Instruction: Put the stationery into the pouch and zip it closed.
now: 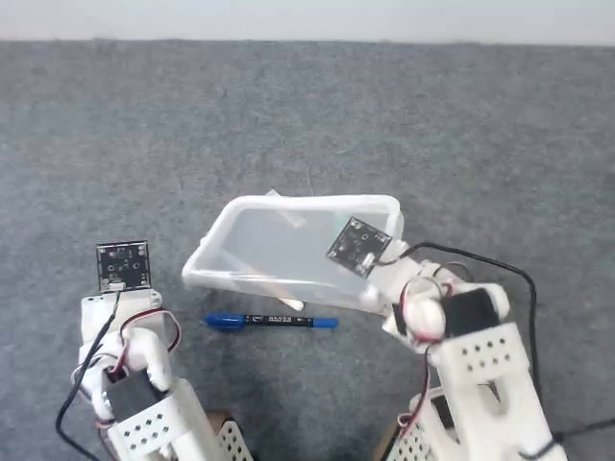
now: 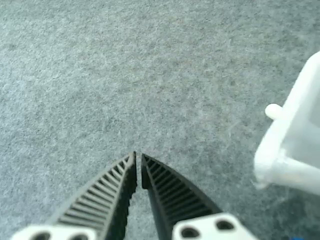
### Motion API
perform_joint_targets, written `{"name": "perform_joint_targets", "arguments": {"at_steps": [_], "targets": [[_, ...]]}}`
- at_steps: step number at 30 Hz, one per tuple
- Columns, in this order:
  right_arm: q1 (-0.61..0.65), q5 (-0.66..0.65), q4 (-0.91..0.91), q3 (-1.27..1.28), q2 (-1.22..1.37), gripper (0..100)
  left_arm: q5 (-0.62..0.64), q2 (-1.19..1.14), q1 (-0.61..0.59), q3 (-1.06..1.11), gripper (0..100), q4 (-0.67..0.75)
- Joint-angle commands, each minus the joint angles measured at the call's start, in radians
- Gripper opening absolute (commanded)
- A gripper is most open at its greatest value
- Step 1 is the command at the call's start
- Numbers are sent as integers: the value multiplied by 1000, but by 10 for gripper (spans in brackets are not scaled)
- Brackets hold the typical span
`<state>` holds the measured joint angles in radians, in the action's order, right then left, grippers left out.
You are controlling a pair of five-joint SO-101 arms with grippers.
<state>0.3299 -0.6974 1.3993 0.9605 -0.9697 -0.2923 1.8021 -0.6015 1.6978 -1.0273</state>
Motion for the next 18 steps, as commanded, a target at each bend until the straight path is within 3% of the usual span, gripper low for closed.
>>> {"name": "perform_joint_targets", "arguments": {"at_steps": [1, 5, 9, 13, 18], "targets": [[116, 83, 12, -60, -82, 7, -5, 20, -2, -16, 13, 14], [197, 137, 12, -103, -82, 7, -5, 20, -2, -19, 43, 14], [282, 199, 12, -181, -82, 7, 0, 20, -6, -21, 190, 9], [355, 245, -30, -230, -82, 7, 123, 20, -6, -108, 288, -83], [423, 292, -111, -232, -82, 7, 226, 20, 2, -278, 299, -175]]}}
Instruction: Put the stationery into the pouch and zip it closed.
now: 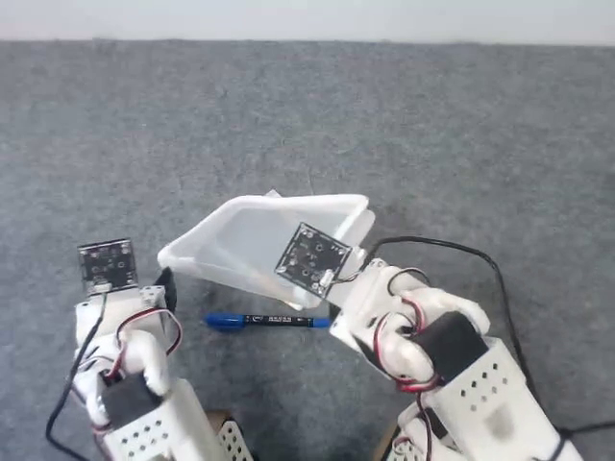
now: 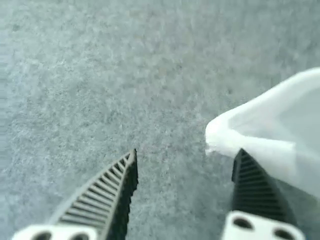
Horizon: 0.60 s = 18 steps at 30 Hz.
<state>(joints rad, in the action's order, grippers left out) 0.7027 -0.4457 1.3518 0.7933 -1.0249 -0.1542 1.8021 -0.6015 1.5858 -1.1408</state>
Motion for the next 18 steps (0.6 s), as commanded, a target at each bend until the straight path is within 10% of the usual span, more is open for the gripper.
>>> {"name": "perform_joint_targets", "arguments": {"at_steps": [1, 18], "targets": [[62, 49, -76, -64, -27, 7, 106, 20, 2, -199, 299, -74], [140, 133, -297, -61, -25, 7, 315, 20, 330, -424, 373, -127]]}}
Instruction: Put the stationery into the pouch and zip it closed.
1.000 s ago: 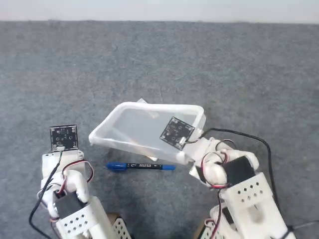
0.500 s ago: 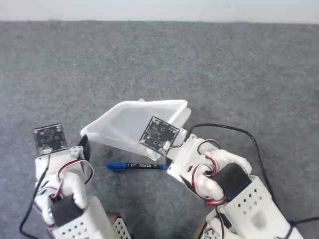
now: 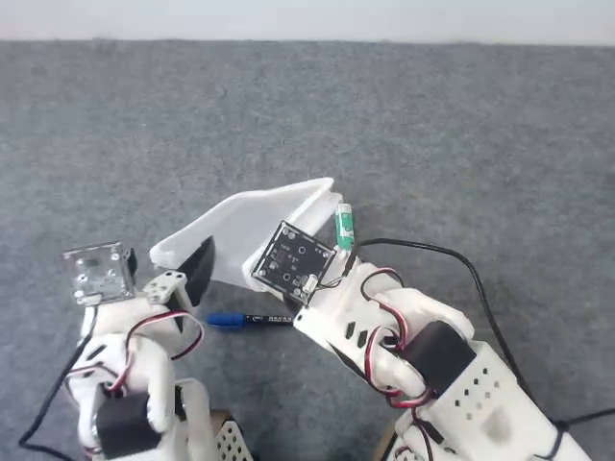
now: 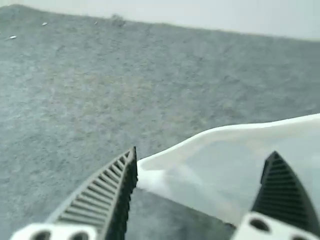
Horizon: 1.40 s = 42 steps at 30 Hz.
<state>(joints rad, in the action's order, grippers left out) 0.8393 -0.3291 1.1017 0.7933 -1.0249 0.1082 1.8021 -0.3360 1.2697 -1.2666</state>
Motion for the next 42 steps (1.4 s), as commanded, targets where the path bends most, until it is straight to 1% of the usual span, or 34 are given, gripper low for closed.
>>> {"name": "perform_joint_targets", "arguments": {"at_steps": [1, 4, 8, 11, 16, 18, 22, 24, 27, 29, 33, 37, 42], "targets": [[4, 26, -53, -61, -25, 7, 61, 20, 75, -130, 373, -2], [4, 57, -81, -48, -25, 7, 71, 20, 115, -186, 374, -14], [5, 77, -199, 31, -25, 7, 71, 20, 203, -298, 374, -92], [1, 80, -237, 58, -25, 7, 72, 20, 255, -366, 374, -140], [1, 83, -243, 58, -25, 7, 72, 20, 339, -346, 374, -138], [1, 83, -243, 58, -25, 7, 72, 20, 351, -335, 374, -130], [1, 84, -243, 60, -25, 7, 64, 20, 348, -274, 372, -120], [1, 84, -243, 60, -25, 7, 64, 20, 305, -242, 372, -100], [2, 89, -243, 68, -25, 7, 66, 20, 207, -225, 371, -78], [5, 107, -243, 71, -25, 7, 66, 20, 172, -213, 370, -72], [5, 109, -243, 71, -25, 7, 63, 20, 157, -200, 305, -64], [7, 109, -237, 72, -25, 7, 6, 20, 157, -199, 238, -58], [67, 103, -242, 100, -25, 7, -44, 20, 161, -197, 191, -58]]}}
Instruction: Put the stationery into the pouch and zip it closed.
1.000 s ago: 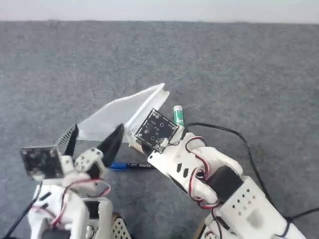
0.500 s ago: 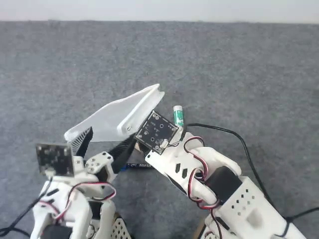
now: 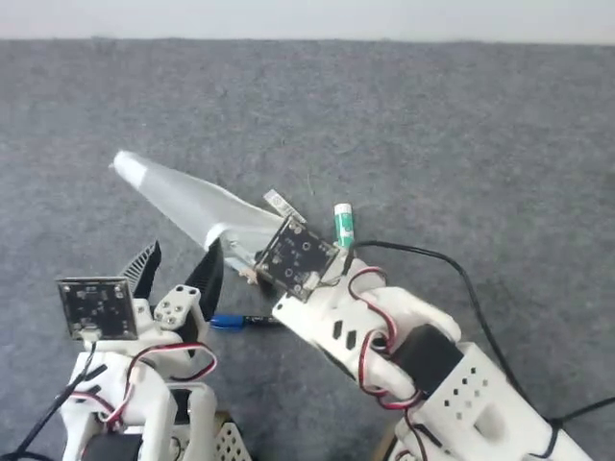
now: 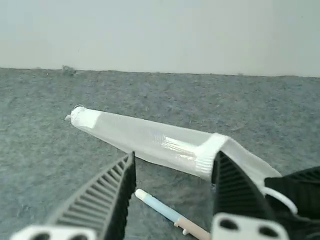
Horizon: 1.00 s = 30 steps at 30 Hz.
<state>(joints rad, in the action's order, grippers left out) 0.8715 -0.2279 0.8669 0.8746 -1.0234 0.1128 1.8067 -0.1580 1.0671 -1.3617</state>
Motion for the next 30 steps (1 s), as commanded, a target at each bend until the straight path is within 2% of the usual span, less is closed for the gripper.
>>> {"name": "perform_joint_targets", "arguments": {"at_steps": [1, 9, 16, 24, 30], "targets": [[42, 2, -7, 25, -27, 7, -64, 15, -17, 13, 188, 35], [48, 2, -4, 28, -27, 7, -150, 14, -21, 102, 179, 63], [45, 0, 2, 31, -27, 7, -178, 14, -23, 186, 10, 138], [44, 0, 2, 40, -27, 7, -172, 14, -25, 186, 9, 120], [-61, 0, 2, 40, -27, 7, -126, 14, -152, 185, 9, 127]]}}
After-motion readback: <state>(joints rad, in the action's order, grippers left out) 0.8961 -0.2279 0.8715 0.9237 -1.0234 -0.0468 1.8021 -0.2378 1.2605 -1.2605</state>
